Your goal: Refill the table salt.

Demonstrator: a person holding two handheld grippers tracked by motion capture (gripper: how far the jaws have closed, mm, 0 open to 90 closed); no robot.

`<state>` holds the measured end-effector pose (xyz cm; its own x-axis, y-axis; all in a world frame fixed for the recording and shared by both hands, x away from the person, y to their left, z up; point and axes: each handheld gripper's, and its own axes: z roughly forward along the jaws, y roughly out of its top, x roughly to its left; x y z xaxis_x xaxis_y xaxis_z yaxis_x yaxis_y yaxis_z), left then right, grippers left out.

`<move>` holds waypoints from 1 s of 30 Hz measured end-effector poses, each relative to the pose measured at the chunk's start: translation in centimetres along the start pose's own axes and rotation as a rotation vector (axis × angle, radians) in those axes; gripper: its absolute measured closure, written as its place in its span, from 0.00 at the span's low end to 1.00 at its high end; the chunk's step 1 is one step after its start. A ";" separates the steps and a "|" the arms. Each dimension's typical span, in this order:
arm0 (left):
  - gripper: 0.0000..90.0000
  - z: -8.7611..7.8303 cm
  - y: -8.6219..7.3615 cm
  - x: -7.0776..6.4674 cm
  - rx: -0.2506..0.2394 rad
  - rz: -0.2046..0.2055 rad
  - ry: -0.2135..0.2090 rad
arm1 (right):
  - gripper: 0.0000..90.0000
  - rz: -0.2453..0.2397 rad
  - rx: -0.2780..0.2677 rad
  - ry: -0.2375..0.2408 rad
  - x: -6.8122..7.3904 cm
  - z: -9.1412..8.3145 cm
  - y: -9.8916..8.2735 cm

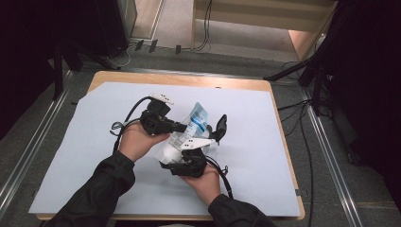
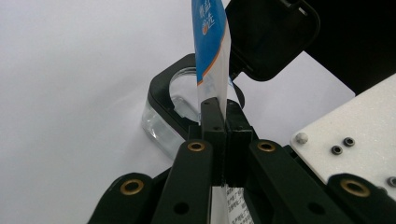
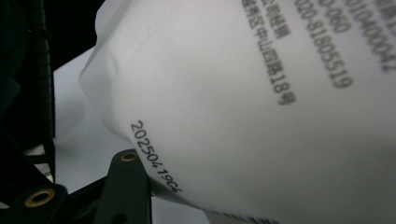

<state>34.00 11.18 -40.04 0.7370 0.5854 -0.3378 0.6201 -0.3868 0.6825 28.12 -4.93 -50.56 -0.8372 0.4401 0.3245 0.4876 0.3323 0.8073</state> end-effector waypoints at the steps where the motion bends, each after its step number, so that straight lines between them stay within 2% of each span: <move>1: 1.00 -0.1 0.0 0.0 -0.003 0.003 0.003 | 0.61 0.008 -0.004 0.012 0.0 0.0 0.0; 6: 0.98 -0.1 0.0 0.1 -0.005 0.003 -0.012 | 0.62 0.058 -0.035 0.067 -0.3 -0.2 0.2; 9: 0.96 -0.2 0.0 0.0 -0.008 0.008 -0.014 | 0.62 0.083 -0.049 0.082 -0.4 -0.5 0.3; 16: 0.99 -0.2 -0.1 -0.1 0.004 0.009 -0.008 | 0.62 0.085 -0.047 0.098 -0.4 -0.3 0.3; 22: 1.00 -0.2 0.0 -0.4 0.013 0.026 0.023 | 0.61 0.069 -0.023 0.099 -0.4 -0.2 0.6; 27: 1.00 -0.1 0.0 -0.4 0.012 0.022 0.019 | 0.61 0.056 -0.014 0.078 -0.3 0.0 0.7; 30: 1.00 -0.2 0.0 -0.4 0.004 0.016 0.018 | 0.61 0.061 -0.022 0.083 -0.3 -0.1 0.7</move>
<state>33.62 11.11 -39.81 0.7419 0.5919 -0.3149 0.6093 -0.3993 0.6850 28.72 -4.86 -50.03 -0.8243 0.3883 0.4120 0.5334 0.2883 0.7953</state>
